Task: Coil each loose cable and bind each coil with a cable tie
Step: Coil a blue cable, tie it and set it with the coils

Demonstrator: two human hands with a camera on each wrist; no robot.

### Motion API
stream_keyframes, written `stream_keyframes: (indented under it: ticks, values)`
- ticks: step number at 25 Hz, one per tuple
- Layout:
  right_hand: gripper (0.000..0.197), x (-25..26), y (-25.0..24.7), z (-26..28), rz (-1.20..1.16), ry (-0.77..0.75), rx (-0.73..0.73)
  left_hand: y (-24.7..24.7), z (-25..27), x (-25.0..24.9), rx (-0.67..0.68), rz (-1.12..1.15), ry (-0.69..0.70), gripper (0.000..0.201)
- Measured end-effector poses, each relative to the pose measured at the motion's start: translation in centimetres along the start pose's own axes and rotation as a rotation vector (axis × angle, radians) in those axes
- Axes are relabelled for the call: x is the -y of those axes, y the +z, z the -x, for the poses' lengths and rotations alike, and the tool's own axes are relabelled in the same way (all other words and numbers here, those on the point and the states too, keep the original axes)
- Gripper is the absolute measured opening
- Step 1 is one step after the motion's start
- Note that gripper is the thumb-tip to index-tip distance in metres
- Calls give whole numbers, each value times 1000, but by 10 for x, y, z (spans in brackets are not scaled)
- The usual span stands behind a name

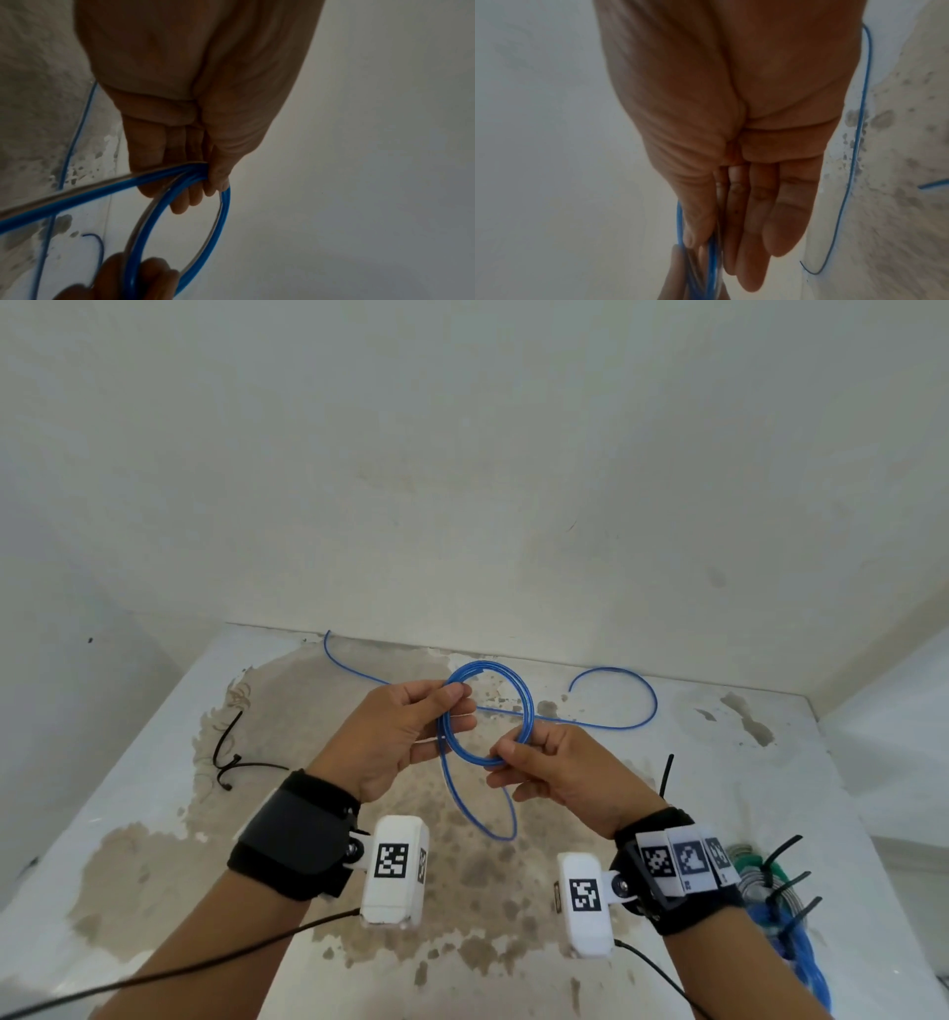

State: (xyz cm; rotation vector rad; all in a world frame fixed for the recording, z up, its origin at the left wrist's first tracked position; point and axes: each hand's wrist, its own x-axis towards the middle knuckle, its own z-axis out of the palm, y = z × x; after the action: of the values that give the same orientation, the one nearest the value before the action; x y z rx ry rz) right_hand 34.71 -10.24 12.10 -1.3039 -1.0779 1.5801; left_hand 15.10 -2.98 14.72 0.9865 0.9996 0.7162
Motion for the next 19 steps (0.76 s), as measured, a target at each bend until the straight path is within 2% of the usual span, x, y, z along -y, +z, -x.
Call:
stream_keyframes:
  ticks: [10,12,14,16,18,19]
  values:
    - [22,3,1,2,18,21,-37,-3,-3,3,-12,104,-28,20]
    - [28,3,8,3,40,45,-133,2,-5,5,-79,146,9,17]
    - [42,1,16,5,73,111,-189,5,-9,6,-178,246,71,15]
    - [54,-4,23,8,120,196,-118,7,-13,6,-237,358,123,15]
    - [49,-12,31,6,98,219,-53,10,-14,7,-251,428,141,13]
    - [44,-15,33,2,-22,194,-85,13,-13,8,-252,447,139,13]
